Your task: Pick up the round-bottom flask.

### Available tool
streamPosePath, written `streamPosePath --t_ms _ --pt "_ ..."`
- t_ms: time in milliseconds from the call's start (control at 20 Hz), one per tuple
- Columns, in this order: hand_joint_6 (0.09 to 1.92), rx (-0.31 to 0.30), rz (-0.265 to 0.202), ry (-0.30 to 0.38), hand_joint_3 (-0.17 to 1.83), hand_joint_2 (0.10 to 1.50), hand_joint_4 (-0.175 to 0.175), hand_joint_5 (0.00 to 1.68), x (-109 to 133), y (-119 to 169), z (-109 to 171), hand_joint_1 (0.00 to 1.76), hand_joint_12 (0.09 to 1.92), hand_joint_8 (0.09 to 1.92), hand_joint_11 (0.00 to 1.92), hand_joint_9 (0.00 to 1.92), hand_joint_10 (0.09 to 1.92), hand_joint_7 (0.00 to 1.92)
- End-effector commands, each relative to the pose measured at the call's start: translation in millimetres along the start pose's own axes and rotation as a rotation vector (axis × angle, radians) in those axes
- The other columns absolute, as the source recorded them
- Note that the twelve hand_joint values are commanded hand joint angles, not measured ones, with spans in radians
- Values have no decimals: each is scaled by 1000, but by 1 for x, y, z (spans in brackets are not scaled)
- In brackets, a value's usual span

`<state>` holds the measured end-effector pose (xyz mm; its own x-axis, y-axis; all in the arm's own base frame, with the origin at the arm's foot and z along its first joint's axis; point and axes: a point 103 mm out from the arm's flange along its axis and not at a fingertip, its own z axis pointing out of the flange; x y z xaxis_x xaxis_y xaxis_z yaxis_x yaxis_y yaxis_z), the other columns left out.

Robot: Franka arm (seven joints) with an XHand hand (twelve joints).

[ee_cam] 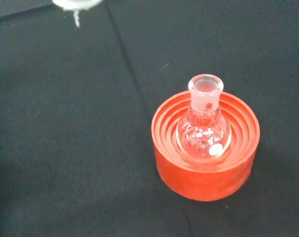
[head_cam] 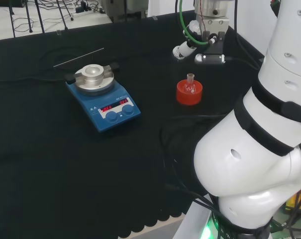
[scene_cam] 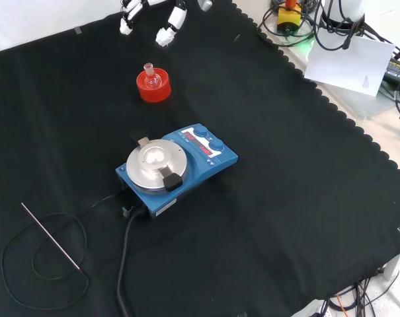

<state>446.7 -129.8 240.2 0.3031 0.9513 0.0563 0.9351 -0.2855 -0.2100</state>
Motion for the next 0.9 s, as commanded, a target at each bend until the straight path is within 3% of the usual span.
streamPosePath --t_ms 50,550,700,900 --pt "87 45 31 62 512 726 -47 494 -18 24 36 791 1381 652 92 408 697 282" --pt "87 66 55 75 626 644 -47 553 -36 36 67 842 1383 659 110 430 699 293" --pt "87 64 63 57 644 634 -48 560 -18 34 72 845 1381 659 113 436 696 294" --pt "87 67 54 62 648 625 -48 571 -27 37 81 857 1382 662 117 446 698 301"
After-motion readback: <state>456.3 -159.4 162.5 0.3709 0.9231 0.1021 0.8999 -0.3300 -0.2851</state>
